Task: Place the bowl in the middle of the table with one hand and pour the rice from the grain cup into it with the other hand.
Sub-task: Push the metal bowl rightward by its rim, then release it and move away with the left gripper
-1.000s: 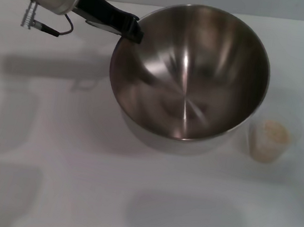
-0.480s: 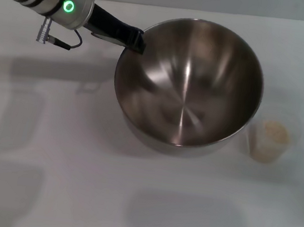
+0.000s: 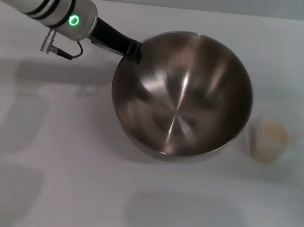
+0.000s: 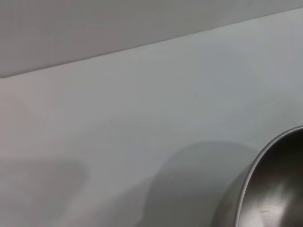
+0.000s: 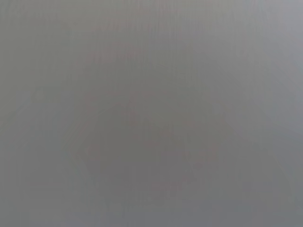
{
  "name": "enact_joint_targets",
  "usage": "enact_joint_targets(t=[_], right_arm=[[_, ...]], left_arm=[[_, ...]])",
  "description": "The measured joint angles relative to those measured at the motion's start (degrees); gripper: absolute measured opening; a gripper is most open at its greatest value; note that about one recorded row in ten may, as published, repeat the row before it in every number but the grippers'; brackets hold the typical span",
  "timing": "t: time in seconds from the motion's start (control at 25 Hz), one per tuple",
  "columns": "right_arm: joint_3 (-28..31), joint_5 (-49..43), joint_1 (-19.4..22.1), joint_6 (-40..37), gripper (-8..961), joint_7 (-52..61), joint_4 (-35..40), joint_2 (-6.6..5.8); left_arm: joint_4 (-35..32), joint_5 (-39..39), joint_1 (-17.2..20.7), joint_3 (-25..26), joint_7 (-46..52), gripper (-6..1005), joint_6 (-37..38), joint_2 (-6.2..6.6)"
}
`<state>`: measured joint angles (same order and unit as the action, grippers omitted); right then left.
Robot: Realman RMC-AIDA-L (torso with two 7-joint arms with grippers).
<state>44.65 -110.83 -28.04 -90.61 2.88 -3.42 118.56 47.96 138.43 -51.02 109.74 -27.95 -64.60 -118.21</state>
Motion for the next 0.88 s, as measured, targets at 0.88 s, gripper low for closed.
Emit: enact_joint_targets(t=[0.88], right_arm=[[0.0, 0.0, 0.26, -0.87, 637, -0.08, 0.0, 0.09]], left_arm=[[-1.12, 0.07, 0.09, -0.93, -1.15, 137, 2.08, 0.09]])
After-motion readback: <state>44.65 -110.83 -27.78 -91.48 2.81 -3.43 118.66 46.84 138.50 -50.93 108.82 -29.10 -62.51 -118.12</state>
